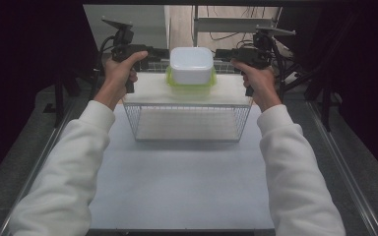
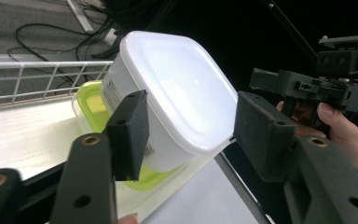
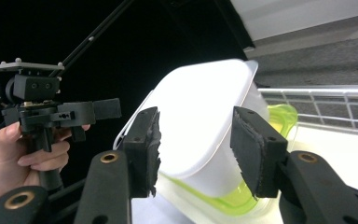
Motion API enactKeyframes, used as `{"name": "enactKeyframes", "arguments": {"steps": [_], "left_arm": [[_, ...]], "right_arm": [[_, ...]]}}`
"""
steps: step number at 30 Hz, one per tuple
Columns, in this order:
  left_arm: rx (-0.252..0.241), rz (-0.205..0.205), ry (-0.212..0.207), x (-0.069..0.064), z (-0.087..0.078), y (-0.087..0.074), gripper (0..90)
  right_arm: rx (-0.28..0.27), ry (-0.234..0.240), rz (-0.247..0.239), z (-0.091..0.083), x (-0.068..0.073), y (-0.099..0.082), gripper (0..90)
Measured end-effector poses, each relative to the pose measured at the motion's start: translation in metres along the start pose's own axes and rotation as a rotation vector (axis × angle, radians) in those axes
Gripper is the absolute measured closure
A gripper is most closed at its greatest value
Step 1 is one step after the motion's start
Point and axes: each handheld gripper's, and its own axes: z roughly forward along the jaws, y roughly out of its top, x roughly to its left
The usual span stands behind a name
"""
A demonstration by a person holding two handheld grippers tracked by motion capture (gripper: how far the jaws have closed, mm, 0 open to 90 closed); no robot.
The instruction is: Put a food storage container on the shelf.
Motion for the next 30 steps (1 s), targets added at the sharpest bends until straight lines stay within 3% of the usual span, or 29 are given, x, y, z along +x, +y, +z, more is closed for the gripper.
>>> {"name": "enactKeyframes", "arguments": {"steps": [5, 10, 15, 19, 23, 30], "left_arm": [[0.005, 0.076, 0.045, -0.006, -0.013, -0.014, 39.9], [-0.003, 0.136, 0.064, -0.008, -0.027, -0.03, 37.6], [0.003, 0.175, 0.032, -0.012, -0.038, -0.052, 36.9], [0.011, 0.194, 0.027, -0.013, -0.047, -0.07, 36.0], [0.013, 0.229, 0.052, -0.015, -0.056, -0.089, 36.2], [0.046, 0.261, 0.082, -0.013, -0.065, -0.126, 35.8]], "right_arm": [[0.028, 0.022, -0.039, -0.005, 0.001, -0.006, 49.7], [0.026, 0.043, -0.054, -0.015, 0.0, -0.014, 48.9], [0.032, 0.041, -0.095, -0.03, -0.004, -0.027, 48.1], [0.044, 0.019, -0.128, -0.043, -0.007, -0.041, 46.9], [0.05, 0.0, -0.164, -0.054, -0.009, -0.059, 44.4], [0.112, -0.056, -0.247, -0.067, -0.007, -0.095, 40.4]]}}
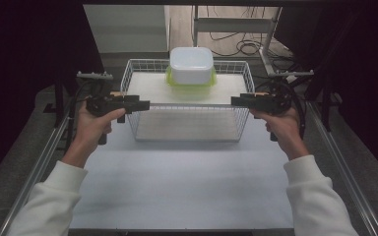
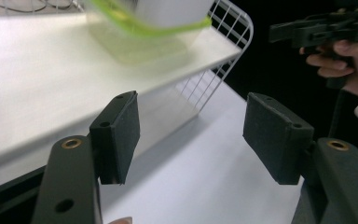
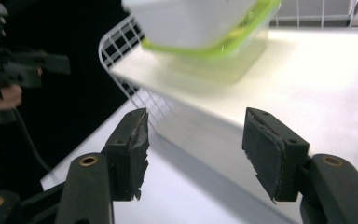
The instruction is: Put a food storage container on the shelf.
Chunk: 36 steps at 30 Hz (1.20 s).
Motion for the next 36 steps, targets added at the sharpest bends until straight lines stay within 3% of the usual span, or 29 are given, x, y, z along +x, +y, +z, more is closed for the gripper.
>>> {"name": "enactKeyframes", "arguments": {"steps": [6, 10, 18, 23, 24, 25, 26, 29, 36], "left_arm": [[0.045, 0.025, 0.049, -0.008, 0.002, -0.037, 34.0], [0.076, 0.029, 0.081, -0.011, 0.003, -0.062, 32.7], [0.152, 0.027, 0.142, -0.009, 0.012, -0.105, 31.9], [0.147, 0.018, 0.172, -0.004, 0.016, -0.13, 32.2], [0.145, 0.012, 0.175, -0.003, 0.018, -0.135, 32.3], [0.17, 0.016, 0.178, -0.002, 0.02, -0.138, 32.0], [0.19, 0.022, 0.187, -0.001, 0.022, -0.142, 31.1], [0.19, 0.004, 0.192, 0.002, 0.023, -0.149, 30.6], [0.194, 0.016, 0.201, 0.002, 0.026, -0.153, 30.0]], "right_arm": [[0.067, -0.037, -0.086, -0.007, 0.018, -0.034, 36.2], [0.092, -0.036, -0.108, -0.01, 0.024, -0.063, 33.8], [0.116, -0.052, -0.049, -0.01, 0.014, -0.115, 30.7], [0.115, -0.08, -0.025, -0.009, 0.007, -0.139, 29.2], [0.135, -0.084, -0.027, -0.007, 0.007, -0.143, 28.4], [0.149, -0.096, -0.037, -0.006, 0.006, -0.147, 28.4], [0.154, -0.104, -0.043, -0.005, 0.006, -0.15, 28.4], [0.166, -0.108, -0.038, -0.001, 0.005, -0.157, 28.3], [0.166, -0.14, -0.023, 0.001, -0.002, -0.163, 26.7]]}}
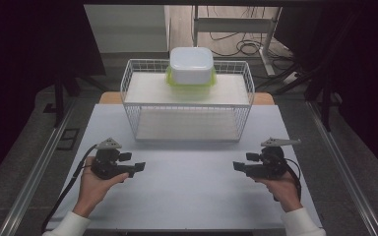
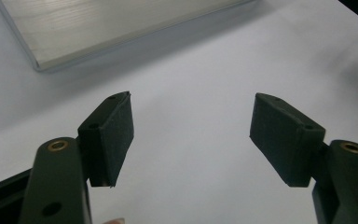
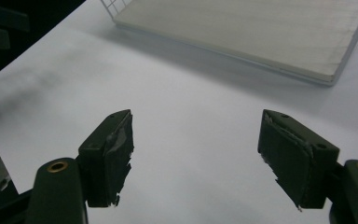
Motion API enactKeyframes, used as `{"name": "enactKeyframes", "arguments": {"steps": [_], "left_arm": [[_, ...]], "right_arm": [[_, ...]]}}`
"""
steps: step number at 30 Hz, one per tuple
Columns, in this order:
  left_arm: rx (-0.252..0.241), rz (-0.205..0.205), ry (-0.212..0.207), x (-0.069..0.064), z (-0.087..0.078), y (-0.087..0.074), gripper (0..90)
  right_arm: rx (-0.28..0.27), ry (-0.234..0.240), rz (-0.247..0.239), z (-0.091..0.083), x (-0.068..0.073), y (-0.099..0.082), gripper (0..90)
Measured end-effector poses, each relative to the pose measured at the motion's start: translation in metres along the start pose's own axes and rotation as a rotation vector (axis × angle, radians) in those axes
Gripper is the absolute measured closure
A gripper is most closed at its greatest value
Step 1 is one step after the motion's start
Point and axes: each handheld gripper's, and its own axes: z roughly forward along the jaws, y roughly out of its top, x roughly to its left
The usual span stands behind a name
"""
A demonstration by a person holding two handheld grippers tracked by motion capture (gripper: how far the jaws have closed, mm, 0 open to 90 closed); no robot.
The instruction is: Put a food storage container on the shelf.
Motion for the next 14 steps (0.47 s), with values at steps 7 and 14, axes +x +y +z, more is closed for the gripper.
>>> {"name": "enactKeyframes", "arguments": {"steps": [7, 14], "left_arm": [[0.011, -0.01, 0.004, 0.0019, 0.0039, -0.0025, 29.2], [0.009, -0.017, 0.016, 0.0025, 0.0034, -0.0038, 27.5]], "right_arm": [[-0.004, -0.008, -0.001, -0.0002, -0.0021, -0.0012, 25.9], [0.002, -0.02, -0.01, 0.0015, -0.0032, -0.0027, 21.4]]}}
